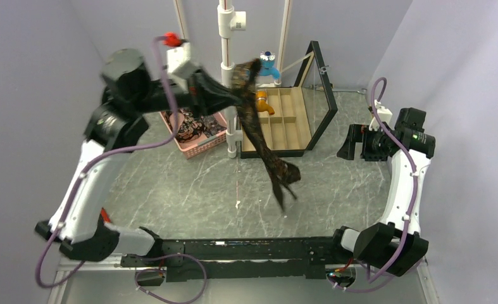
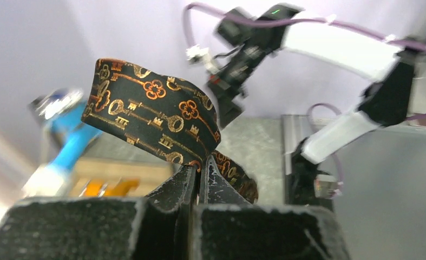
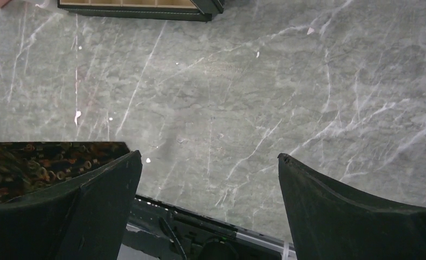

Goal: Roll the ties
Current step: Place the tie at the center of the board, then flatten out the tie at the center of the board.

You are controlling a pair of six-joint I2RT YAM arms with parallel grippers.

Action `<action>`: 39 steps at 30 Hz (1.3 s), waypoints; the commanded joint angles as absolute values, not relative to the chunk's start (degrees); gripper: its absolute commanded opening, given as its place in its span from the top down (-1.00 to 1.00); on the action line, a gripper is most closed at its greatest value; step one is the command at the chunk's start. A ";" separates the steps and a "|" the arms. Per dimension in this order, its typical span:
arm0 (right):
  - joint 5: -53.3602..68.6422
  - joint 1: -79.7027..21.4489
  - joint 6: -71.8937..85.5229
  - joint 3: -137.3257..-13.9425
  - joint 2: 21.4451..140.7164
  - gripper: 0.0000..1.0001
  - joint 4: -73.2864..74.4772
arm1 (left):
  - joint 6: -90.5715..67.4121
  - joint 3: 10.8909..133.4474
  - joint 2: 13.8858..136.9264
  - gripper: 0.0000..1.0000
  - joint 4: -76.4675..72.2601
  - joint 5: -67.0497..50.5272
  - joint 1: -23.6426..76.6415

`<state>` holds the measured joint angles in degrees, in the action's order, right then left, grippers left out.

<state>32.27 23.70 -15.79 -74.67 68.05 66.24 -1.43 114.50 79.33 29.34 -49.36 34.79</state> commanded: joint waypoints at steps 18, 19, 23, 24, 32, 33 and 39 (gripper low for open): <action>25.06 20.19 -41.98 -64.83 67.82 -0.81 71.89 | 43.20 57.87 46.45 -0.99 58.17 -41.16 6.84; 24.28 19.10 -42.33 -64.00 67.25 -0.79 70.71 | 44.22 57.94 47.91 -0.99 57.50 -41.83 7.46; 20.32 10.38 -40.92 -58.92 64.32 -0.69 64.99 | 46.61 57.17 55.73 -0.79 55.38 -38.02 21.19; 19.65 9.01 -40.28 -57.97 63.88 -0.63 64.13 | 47.09 56.22 56.93 -0.76 54.91 -36.36 25.71; 18.20 -0.46 -35.70 -57.01 66.57 -0.32 56.84 | 57.55 47.44 67.44 -0.80 54.37 -25.95 44.12; 18.08 -2.11 -35.08 -56.99 67.20 -0.27 56.02 | 58.17 46.08 68.16 -0.82 54.01 -24.23 45.53; 15.67 -10.56 -34.40 -54.87 69.35 -0.18 49.82 | 59.37 40.49 72.38 -0.64 48.98 -15.37 48.96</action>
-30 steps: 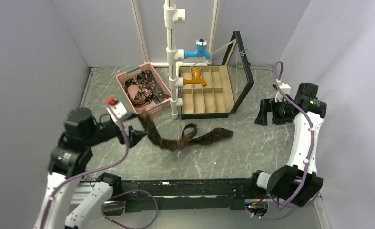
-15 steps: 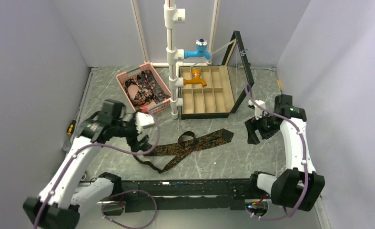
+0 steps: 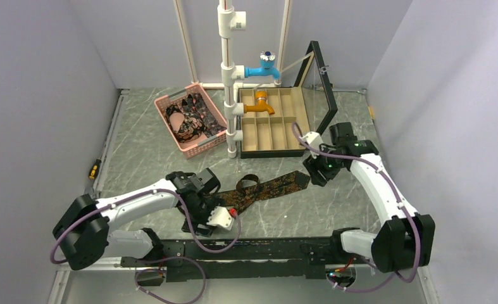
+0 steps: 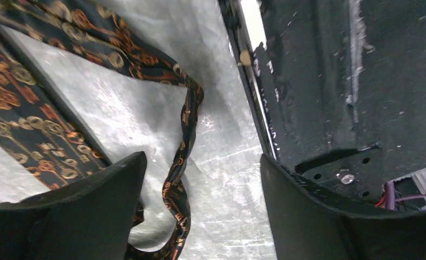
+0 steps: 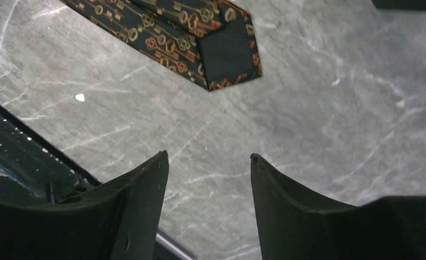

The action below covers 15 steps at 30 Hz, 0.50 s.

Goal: Roll the ties
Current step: Flatten out the tie at the center of the board.

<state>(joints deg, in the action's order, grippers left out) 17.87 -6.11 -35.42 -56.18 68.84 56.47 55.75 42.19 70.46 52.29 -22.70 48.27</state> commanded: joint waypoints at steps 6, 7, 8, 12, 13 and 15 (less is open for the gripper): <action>12.74 -18.73 -35.00 -53.31 74.37 -0.09 42.59 | 57.40 41.09 76.53 0.69 50.38 -9.03 48.50; 12.32 -19.55 -35.37 -53.22 75.52 -0.06 41.78 | 57.38 41.59 75.73 0.85 51.66 -8.97 47.68; 11.89 -20.25 -35.68 -52.99 76.62 -0.04 40.87 | 57.67 42.08 74.42 0.95 53.41 -9.75 46.25; 10.00 -21.99 -37.57 -51.60 80.82 0.09 36.42 | 60.24 43.98 67.29 1.00 59.58 -14.18 36.09; 9.56 -22.25 -37.81 -51.37 81.90 0.13 35.36 | 61.54 44.74 65.94 1.00 61.51 -15.02 32.96; 8.69 -22.85 -38.09 -51.18 84.36 0.19 33.34 | 63.72 46.09 64.02 1.00 64.82 -15.65 27.32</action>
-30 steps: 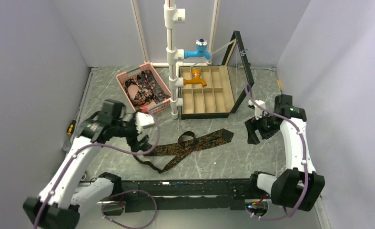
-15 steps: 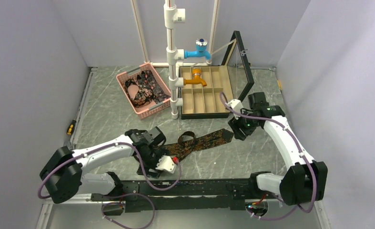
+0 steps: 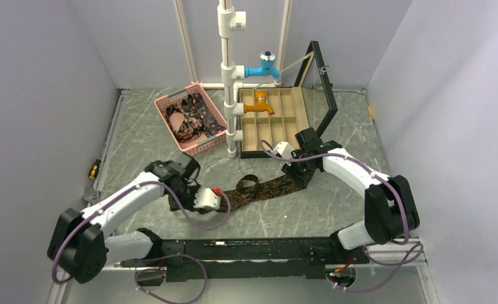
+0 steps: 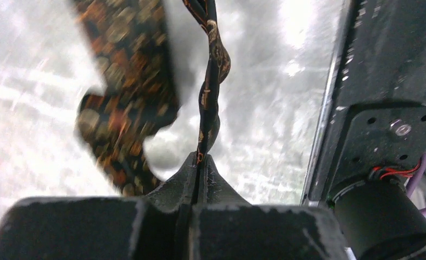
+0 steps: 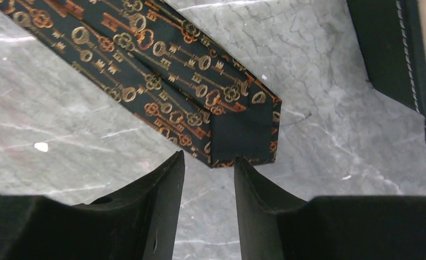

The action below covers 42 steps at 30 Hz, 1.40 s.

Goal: Roll the ties
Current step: Flatten out the tie at the center of the board.

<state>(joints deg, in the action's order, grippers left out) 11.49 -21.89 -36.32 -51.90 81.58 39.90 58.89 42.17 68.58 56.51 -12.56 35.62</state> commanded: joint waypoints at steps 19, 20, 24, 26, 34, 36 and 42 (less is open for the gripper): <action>-4.54 -25.25 -43.73 -43.36 94.82 1.00 28.15 | 67.50 67.13 83.41 1.00 76.89 -18.50 -19.58; -5.16 -25.14 -43.61 -42.88 94.51 1.00 28.41 | 67.21 67.04 84.47 1.00 76.40 -17.43 -19.82; -9.07 -25.04 -44.13 -38.43 91.08 1.00 28.38 | 65.75 66.16 87.45 1.00 73.56 -13.73 -21.00; -11.58 -24.97 -44.45 -35.86 88.79 1.00 28.00 | 64.61 66.62 89.98 1.00 72.68 -12.66 -21.69; -16.40 -21.57 -44.13 -29.75 81.01 1.00 30.97 | 63.39 68.36 94.05 0.99 73.48 -15.30 -21.98; -16.85 -20.83 -44.12 -28.85 79.16 1.00 32.36 | 63.12 67.98 94.61 0.91 73.56 -15.97 -21.47; -15.39 -20.30 -43.00 -29.10 73.00 1.00 37.61 | 62.22 67.26 95.13 -0.15 72.49 -20.07 -19.08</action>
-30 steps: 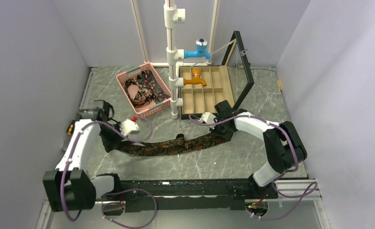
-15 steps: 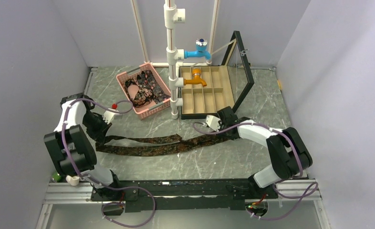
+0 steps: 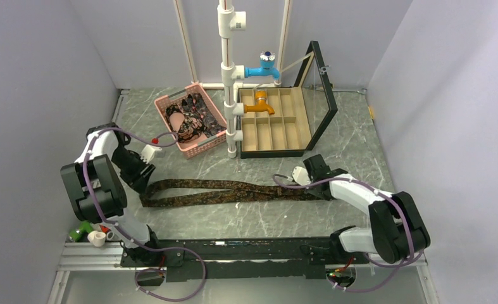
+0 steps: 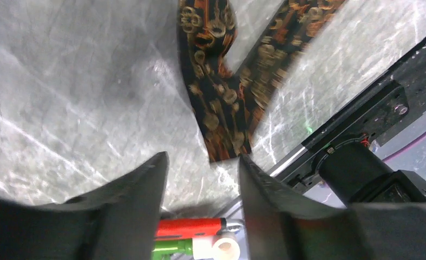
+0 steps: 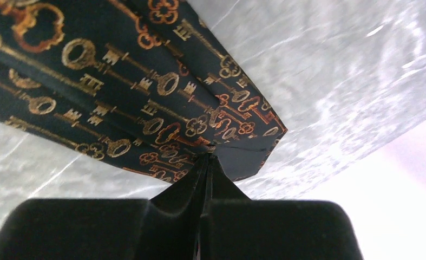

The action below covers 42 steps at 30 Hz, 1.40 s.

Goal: Roll the ties
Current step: Flatten out the tie at the center of the board.

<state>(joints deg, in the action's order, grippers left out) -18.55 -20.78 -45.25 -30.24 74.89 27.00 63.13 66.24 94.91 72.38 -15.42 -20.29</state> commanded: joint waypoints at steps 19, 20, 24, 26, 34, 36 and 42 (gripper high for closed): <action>-0.68 -20.51 -37.70 -42.70 69.20 0.33 50.39 | 67.46 50.14 80.80 -0.59 51.72 -16.79 -6.84; -0.32 -20.60 -37.78 -42.71 69.87 0.31 49.74 | 66.82 50.10 81.82 -0.58 50.68 -15.72 -6.34; -0.26 -20.74 -38.66 -41.88 74.39 0.28 45.85 | 67.13 50.17 85.24 -0.42 50.29 -11.87 -4.86; -0.91 -20.81 -39.59 -40.58 76.75 0.30 44.16 | 68.72 49.85 85.71 -0.06 51.07 -10.15 -4.04; -3.99 -20.76 -44.70 -34.83 78.78 0.68 40.52 | 79.17 58.00 81.47 1.00 68.51 -16.42 -5.04; -4.47 -20.68 -45.36 -33.91 78.57 0.85 40.40 | 82.69 58.35 80.37 1.00 73.06 -15.77 -5.31; -4.96 -20.52 -46.34 -32.02 76.80 1.00 40.60 | 91.29 50.12 76.77 1.00 75.96 -9.48 -6.52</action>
<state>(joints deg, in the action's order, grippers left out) -3.46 -21.10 -43.90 -36.03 76.09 42.35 82.50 55.48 78.85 69.58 -12.51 -5.85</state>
